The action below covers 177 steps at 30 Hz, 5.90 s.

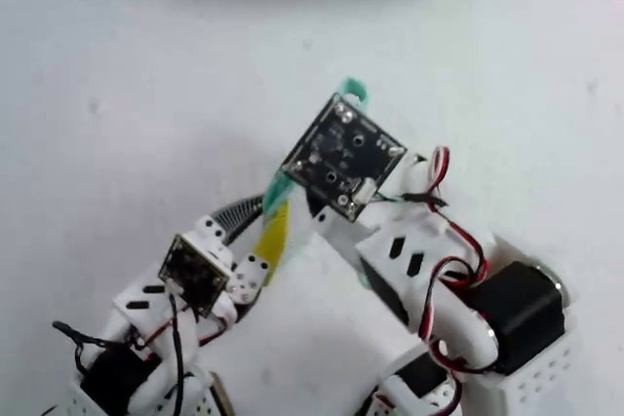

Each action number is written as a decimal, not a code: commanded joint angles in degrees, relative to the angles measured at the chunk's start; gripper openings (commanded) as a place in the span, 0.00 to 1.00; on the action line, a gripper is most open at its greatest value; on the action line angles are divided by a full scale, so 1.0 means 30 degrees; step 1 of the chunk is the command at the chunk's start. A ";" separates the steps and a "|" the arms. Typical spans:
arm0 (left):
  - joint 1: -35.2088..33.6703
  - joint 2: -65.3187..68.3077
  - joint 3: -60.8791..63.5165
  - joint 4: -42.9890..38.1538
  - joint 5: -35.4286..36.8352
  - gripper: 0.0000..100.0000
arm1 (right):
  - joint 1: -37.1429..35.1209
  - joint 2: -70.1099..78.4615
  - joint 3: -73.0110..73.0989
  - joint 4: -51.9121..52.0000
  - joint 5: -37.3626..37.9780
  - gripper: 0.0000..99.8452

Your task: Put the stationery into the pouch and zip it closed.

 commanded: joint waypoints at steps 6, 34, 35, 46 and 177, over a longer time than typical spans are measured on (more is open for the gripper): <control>-0.0103 -0.0249 0.0234 -0.1055 -0.0205 0.03 | 0.1187 -0.0103 0.3546 -0.3326 0.0117 0.02; 0.2974 -0.0220 0.2901 -0.4044 -0.2315 0.01 | -0.3414 -0.0103 0.5861 -0.4088 0.0088 0.02; 0.3033 -0.0220 0.3018 -0.4190 -0.2755 0.03 | -0.3385 -0.0132 0.5861 -0.4088 0.0088 0.02; 0.1480 -0.0249 0.0762 -0.2081 -0.2168 0.02 | -0.1245 -0.0132 0.4103 -0.4117 0.0088 0.02; -0.1216 -0.0220 0.2081 -0.3077 0.1495 0.02 | -0.0337 -0.1978 0.6505 -0.8571 0.1055 0.02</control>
